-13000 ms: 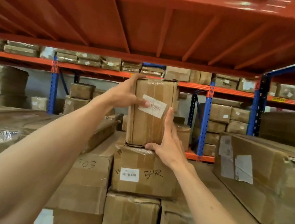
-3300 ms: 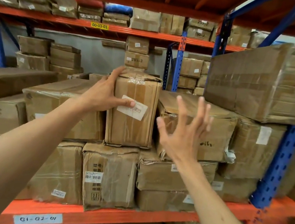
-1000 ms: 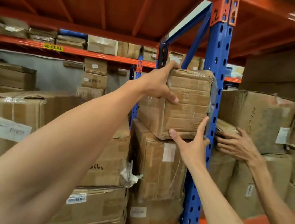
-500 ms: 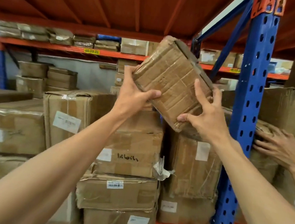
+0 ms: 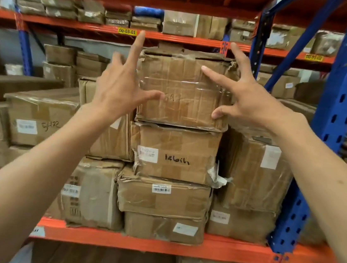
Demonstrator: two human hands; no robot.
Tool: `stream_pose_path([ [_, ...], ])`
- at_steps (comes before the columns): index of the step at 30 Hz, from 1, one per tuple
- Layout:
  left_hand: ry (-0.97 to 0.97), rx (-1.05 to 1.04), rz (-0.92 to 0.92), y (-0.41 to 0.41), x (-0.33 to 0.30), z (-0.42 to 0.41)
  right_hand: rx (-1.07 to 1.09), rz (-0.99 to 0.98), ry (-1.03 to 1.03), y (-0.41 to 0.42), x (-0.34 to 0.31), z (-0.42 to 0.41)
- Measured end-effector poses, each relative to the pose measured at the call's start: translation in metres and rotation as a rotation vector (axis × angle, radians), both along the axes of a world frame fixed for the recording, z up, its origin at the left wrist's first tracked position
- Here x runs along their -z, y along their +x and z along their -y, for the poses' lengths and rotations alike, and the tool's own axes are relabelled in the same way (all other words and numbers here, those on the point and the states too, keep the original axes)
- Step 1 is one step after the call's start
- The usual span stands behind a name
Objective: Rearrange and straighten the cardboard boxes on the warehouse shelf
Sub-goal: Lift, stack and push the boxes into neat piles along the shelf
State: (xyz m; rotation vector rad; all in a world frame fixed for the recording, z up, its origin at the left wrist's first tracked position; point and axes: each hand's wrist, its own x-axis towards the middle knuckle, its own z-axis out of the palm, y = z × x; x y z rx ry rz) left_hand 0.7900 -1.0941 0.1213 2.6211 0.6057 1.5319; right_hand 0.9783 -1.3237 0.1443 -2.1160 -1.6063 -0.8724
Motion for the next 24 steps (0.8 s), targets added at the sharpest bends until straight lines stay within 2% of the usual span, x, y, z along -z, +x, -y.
stream_pose_path([
  [2, 0.052, 0.102, -0.213, 0.01, -0.011, -0.006, 0.073, 0.002, -0.024, 0.0, 0.002, -0.002],
  [4, -0.035, 0.233, -0.299, 0.016, -0.013, -0.018, 0.093, 0.01, -0.034, 0.001, 0.003, -0.003],
  [12, -0.115, 0.306, -0.259, 0.021, -0.008, -0.019, 0.131, 0.0, -0.057, -0.005, 0.009, -0.001],
  [16, -0.031, 0.165, -0.229, 0.021, -0.008, -0.005, 0.143, 0.068, -0.072, -0.013, 0.021, 0.015],
  [18, 0.129, 0.116, -0.192, 0.021, -0.002, 0.009, 0.071, -0.048, 0.006, -0.013, 0.029, 0.03],
  [20, 0.289, 0.153, -0.158, 0.024, 0.004, 0.029, 0.015, -0.187, 0.188, -0.008, 0.038, 0.048],
  [24, 0.39, 0.433, -0.191, 0.041, 0.014, 0.084, 0.092, -0.432, 0.506, 0.009, 0.058, 0.089],
])
